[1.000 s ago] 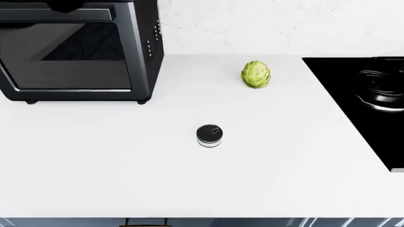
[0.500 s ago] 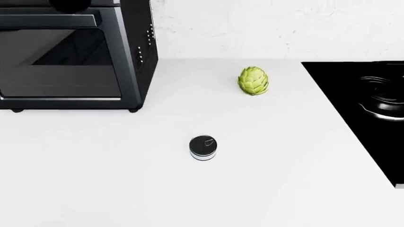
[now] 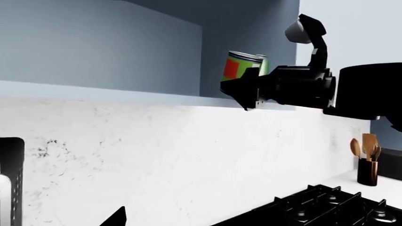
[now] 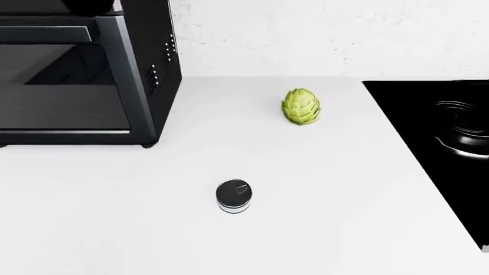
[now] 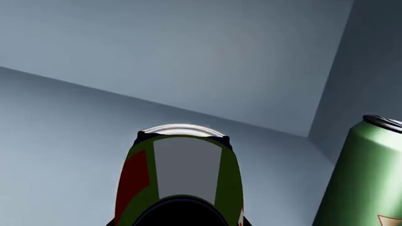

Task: Pick the cans from the counter and place them in their designated side in the cabinet.

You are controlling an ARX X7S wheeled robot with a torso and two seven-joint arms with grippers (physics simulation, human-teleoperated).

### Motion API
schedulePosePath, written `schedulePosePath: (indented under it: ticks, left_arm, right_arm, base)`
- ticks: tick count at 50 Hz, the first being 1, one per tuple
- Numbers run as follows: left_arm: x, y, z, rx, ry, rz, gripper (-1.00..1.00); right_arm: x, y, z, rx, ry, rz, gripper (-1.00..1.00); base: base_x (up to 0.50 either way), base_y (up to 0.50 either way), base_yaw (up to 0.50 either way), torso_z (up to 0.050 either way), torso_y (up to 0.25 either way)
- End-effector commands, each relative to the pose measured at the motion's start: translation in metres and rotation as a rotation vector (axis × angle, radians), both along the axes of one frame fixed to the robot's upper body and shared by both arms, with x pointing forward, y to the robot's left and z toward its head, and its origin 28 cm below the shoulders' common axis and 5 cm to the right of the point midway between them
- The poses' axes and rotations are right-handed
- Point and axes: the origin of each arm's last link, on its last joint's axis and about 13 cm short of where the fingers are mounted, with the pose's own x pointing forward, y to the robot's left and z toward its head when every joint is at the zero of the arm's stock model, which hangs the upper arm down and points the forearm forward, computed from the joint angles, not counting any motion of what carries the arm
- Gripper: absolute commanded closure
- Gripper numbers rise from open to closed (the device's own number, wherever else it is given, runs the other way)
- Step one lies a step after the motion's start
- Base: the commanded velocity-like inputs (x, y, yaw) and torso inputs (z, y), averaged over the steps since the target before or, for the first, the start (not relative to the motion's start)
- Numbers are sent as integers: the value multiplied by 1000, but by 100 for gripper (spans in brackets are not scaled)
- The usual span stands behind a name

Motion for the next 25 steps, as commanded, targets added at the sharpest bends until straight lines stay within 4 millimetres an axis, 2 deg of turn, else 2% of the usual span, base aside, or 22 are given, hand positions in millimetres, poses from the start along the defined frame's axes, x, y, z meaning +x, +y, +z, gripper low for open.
schedulePosePath:
  ticks: [1,25]
  left_arm:
    - [1,-1,-1,0,1,-3,-100]
    - [3,0,-1,-1,4,-5,-100]
  right_arm:
    - [-4,-1,5,-17,-25,1,100]
    - [-4,-1,5,-17,-25,1,100]
  base:
    - [172,-109,0,0,0]
    - [186,-94,0,0,0]
